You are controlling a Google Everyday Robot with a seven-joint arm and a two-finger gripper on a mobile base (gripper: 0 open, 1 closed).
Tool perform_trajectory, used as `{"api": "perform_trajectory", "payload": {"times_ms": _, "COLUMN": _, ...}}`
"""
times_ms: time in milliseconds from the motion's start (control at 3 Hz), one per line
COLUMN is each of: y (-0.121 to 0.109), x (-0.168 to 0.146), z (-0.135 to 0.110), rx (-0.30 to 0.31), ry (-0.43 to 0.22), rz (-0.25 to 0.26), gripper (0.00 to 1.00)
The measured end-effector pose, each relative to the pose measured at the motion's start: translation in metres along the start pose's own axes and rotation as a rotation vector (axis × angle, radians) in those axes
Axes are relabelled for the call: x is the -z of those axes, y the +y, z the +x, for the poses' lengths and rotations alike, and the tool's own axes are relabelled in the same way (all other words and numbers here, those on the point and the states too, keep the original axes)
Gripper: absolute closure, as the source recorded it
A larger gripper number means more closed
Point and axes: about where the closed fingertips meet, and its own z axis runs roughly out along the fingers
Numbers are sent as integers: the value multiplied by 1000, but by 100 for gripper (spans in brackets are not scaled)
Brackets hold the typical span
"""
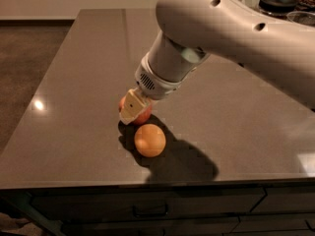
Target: Move apple near orange
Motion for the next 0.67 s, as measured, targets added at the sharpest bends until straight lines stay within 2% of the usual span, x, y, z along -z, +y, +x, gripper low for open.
{"api": "perform_trajectory", "payload": {"times_ms": 333, "y": 3, "x": -5, "z": -2, "rx": 6, "ry": 0, "rz": -15, "gripper": 0}}
{"api": "perform_trajectory", "payload": {"times_ms": 667, "y": 3, "x": -5, "z": -2, "rx": 6, "ry": 0, "rz": -15, "gripper": 0}}
